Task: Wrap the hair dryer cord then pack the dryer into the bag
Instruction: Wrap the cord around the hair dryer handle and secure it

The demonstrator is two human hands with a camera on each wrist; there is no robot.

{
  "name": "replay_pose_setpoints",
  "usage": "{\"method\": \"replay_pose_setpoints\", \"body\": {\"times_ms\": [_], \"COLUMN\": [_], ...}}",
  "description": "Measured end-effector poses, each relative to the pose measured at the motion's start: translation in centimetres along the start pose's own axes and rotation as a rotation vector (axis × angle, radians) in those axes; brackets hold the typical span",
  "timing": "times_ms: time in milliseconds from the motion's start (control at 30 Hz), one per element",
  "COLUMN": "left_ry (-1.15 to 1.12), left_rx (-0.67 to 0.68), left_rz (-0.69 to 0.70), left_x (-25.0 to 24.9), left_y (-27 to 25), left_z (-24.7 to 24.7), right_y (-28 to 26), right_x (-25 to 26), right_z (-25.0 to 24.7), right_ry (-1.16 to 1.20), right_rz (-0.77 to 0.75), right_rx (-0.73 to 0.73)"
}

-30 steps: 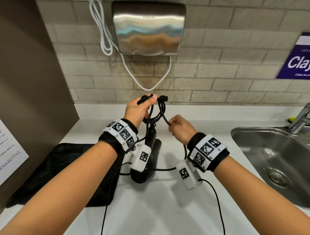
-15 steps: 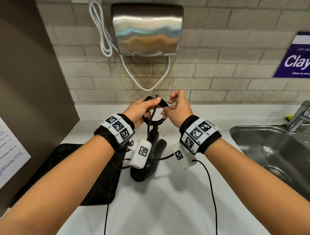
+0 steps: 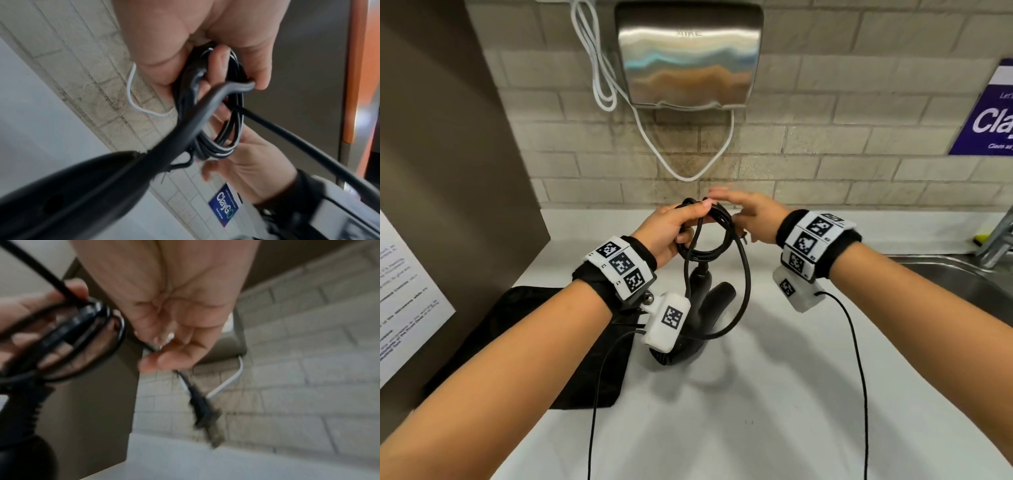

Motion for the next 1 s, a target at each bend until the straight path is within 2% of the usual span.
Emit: {"method": "replay_pose_setpoints", "body": {"times_ms": [67,167,233,333,400,467,533,567,600,667,700,767,867,933,1000], "left_ry": [-0.003,-0.011,-0.011,-0.035,-0.054,-0.055,-0.043,-0.041,-0.046,-0.057,-0.06,-0.064,-0.06,-0.058,-0.054], "left_rx": [0.003,0.012,-0.005,-0.048,-0.064,-0.07,-0.071,-0.072,-0.075,-0.082,-0.086,-0.095,-0.113,-0.113,-0.103], "left_rz": [-0.001,0.0,-0.005,0.007,0.024,0.035,0.041,0.042,0.043,0.044,0.044,0.043,0.056,0.058,0.052], "left_x": [0.3,0.5,0.4,0.3,0.3,0.3,0.4,0.5,0.6,0.8,0.9,1.1,1.1,1.1,1.1], "left_y": [-0.2,-0.5,-0.7,-1.0,-1.2,-1.2,-1.0,-0.8,-0.7,-0.4,-0.2,0.1,0.4,0.5,0.5], "left_z": [0.3,0.5,0.5,0.2,-0.1,-0.1,0.2,0.4,0.7,1.1,1.2,1.3,1.2,1.1,1.1], "right_y": [0.7,1.6,1.8,1.3,0.5,-0.1,-0.6,-0.8,-1.0,-1.1,-1.0,-0.9,-0.8,-0.6,-0.3], "right_x": [-0.3,-1.6,-2.9,-6.7,-9.6,-11.4,-12.6,-13.0,-12.8,-12.0,-11.3,-9.0,-5.6,-4.6,-4.5], "right_z": [1.0,1.4,1.1,0.4,-0.1,0.2,1.4,2.1,2.9,4.1,4.6,5.1,5.0,5.1,5.3], "right_ry": [0.088,0.152,0.102,0.016,-0.051,-0.104,-0.181,-0.221,-0.238,-0.152,-0.016,0.308,0.537,0.588,0.603], "right_rz": [0.025,-0.001,0.033,0.167,0.326,0.535,0.715,0.758,0.759,0.678,0.59,0.327,0.001,-0.057,-0.048], "right_rx": [0.037,-0.054,-0.122,-0.207,-0.245,-0.128,0.145,0.25,0.291,0.235,0.162,0.06,0.078,0.071,0.039]}}
Point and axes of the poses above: each hand's wrist, its own y-axis towards the middle knuckle, its own z-axis out of the palm, x = y × z, the point moved 1 cm from there along y, towards the middle knuckle, and after that the axes turned 13 degrees about x, right-handed, at the moved point
